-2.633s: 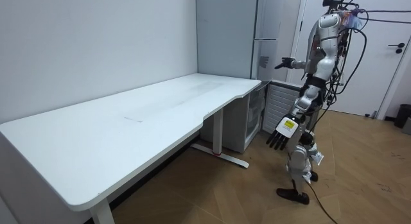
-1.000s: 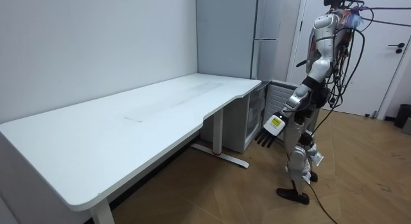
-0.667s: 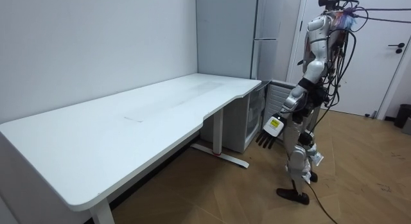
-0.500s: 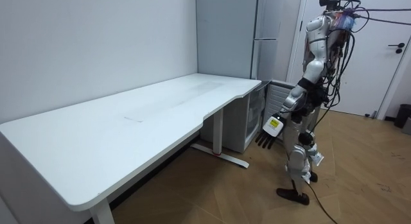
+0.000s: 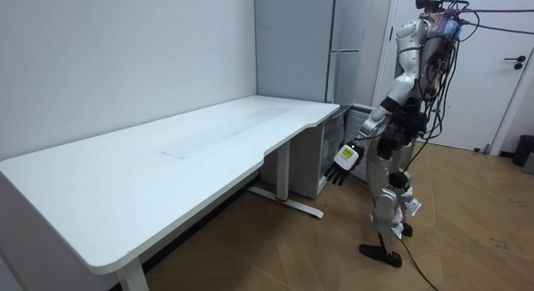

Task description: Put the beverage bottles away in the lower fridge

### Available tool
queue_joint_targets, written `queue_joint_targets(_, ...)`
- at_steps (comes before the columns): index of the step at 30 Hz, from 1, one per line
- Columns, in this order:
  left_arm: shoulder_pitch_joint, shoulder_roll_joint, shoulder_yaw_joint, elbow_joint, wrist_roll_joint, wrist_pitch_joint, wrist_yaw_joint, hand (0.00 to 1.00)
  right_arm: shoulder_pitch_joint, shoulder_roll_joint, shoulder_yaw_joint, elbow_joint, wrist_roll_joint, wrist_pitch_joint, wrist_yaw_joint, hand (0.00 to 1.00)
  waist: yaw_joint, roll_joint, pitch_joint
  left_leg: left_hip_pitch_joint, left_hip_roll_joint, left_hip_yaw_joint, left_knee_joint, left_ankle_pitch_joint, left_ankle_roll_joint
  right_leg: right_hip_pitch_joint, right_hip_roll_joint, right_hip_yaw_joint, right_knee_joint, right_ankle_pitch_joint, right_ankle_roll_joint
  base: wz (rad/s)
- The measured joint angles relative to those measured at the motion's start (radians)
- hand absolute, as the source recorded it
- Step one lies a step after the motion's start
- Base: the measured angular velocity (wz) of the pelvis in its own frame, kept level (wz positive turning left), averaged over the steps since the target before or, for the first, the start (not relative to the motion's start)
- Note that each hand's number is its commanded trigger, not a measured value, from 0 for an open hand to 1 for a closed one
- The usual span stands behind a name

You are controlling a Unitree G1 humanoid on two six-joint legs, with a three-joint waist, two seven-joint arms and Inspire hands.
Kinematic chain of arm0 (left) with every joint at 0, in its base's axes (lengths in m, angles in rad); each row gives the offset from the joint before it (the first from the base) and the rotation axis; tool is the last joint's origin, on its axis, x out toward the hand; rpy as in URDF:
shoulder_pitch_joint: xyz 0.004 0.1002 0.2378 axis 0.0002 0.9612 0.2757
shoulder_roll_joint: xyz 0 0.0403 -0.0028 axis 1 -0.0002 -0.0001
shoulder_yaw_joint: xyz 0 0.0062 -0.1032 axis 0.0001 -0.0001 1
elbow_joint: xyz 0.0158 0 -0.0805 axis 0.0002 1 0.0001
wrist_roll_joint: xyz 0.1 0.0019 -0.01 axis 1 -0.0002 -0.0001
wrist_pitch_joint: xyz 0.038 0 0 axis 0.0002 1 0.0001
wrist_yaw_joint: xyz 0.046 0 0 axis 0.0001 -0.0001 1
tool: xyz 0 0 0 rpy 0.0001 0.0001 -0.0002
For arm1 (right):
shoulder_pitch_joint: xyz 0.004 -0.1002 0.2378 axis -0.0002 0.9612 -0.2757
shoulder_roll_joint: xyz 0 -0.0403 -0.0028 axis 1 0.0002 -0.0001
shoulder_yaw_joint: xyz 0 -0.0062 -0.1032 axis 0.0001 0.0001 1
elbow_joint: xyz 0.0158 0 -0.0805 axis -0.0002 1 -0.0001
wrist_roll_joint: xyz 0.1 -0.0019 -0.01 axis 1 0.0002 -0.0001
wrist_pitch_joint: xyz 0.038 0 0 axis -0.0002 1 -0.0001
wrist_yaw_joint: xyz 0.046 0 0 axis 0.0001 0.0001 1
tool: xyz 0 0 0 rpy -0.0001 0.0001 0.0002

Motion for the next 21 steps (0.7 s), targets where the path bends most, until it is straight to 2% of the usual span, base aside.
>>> queue_joint_targets(4,0.004,0.0,0.0,-0.01,0.002,0.011,-0.001,0.0,0.003,0.001,0.0,0.137,0.108,0.012,0.075,0.0,0.007,-0.016,0.0012,0.002,0.0,-0.015,0.0,0.0,0.0,0.014,0.0,-0.009,-0.013,0.001,0.001,0.05)
queue_joint_targets(6,0.005,0.0,-0.001,-0.005,0.0,0.011,0.0,0.0,0.01,0.005,0.019,0.209,0.168,0.018,0.118,0.0,0.018,-0.017,0.0009,0.013,0.001,-0.018,0.0,0.0,0.0,0.029,0.0,-0.014,-0.02,0.002,0.0,0.07)
queue_joint_targets(8,0.002,-0.001,-0.001,0.019,0.0,0.012,0.001,0.0,0.02,0.021,0.025,0.303,0.247,0.023,0.168,0.0,0.018,-0.021,0.0018,0.022,0.001,-0.041,-0.001,0.0,-0.001,0.051,0.0,-0.028,-0.031,0.003,0.0,0.16)
queue_joint_targets(10,0.008,-0.002,0.0,0.022,0.001,0.013,0.001,0.0,0.034,0.039,0.027,0.347,0.303,0.022,0.201,0.0,0.024,-0.015,0.0041,0.028,0.002,-0.046,-0.001,-0.001,-0.002,0.064,0.0,-0.033,-0.041,0.003,0.0,0.1)
queue_joint_targets(13,0.018,-0.002,0.0,0.029,0.002,0.013,-0.001,0.0,0.049,0.071,0.022,0.414,0.367,0.022,0.271,0.0,0.027,-0.006,-0.003,0.035,0.005,-0.052,-0.009,-0.006,-0.008,0.071,0.003,-0.047,-0.041,0.004,-0.001,0.06)
queue_joint_targets(15,0.03,-0.002,0.001,0.03,0.001,0.015,-0.002,0.0,0.054,0.073,0.019,0.435,0.39,0.013,0.315,0.0,0.02,0.005,0.0002,0.04,0.005,-0.053,-0.011,-0.006,-0.008,0.075,0.004,-0.047,-0.041,0.005,-0.002,-0.02)
queue_joint_targets(21,0.025,-0.009,-0.003,0.072,0.002,0.018,-0.015,0.0,0.062,0.096,0.053,0.502,0.394,0.013,0.462,0.0,0.021,0.002,-0.0012,0.062,0.015,-0.069,-0.013,-0.01,-0.014,0.113,0.015,-0.062,-0.061,0.011,-0.011,0.03)
